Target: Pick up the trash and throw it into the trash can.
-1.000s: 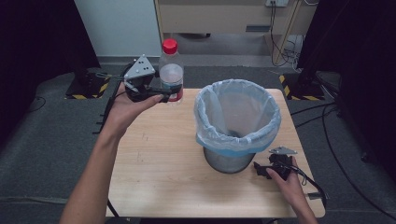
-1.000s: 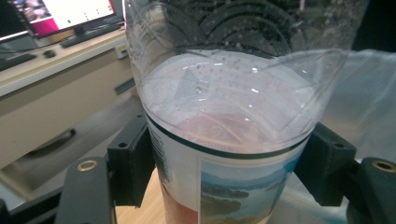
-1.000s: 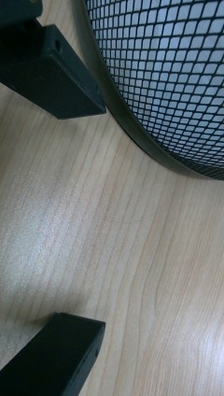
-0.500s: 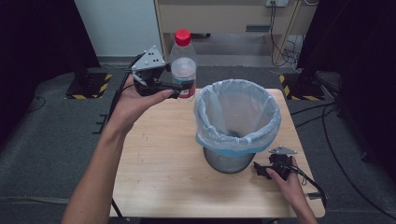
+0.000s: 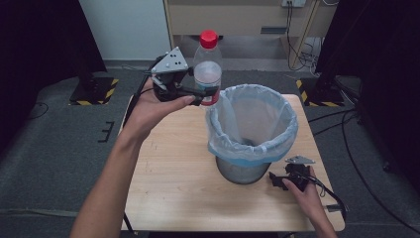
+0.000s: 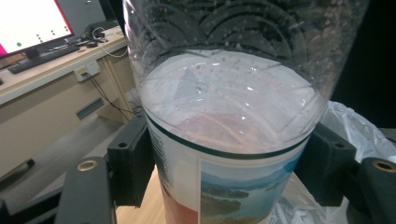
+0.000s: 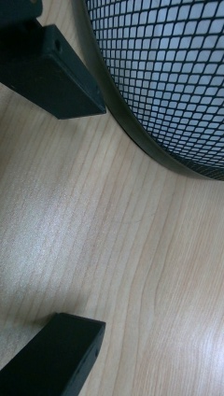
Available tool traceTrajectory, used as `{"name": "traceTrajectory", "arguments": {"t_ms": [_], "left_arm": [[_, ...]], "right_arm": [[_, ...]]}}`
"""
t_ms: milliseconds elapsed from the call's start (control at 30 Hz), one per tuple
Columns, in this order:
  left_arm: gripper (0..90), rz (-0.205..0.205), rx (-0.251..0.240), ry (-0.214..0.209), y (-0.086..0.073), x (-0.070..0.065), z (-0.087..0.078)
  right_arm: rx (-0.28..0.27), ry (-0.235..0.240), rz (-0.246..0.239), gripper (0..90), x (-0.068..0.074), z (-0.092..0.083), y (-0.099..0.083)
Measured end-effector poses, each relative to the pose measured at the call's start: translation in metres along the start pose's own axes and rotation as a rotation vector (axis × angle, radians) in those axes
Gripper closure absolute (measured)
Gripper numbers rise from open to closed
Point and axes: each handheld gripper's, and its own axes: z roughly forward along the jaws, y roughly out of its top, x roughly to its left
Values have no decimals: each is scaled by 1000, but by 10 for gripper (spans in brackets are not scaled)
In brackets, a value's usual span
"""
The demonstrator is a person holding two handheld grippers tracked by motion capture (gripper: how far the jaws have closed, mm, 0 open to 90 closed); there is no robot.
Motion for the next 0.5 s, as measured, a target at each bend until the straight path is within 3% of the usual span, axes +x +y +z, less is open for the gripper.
{"name": "traceTrajectory", "arguments": {"t_ms": [500], "left_arm": [[288,3,-16,-53,7,-12,16]], "right_arm": [[0,0,-1,4,0,0,0]]}}
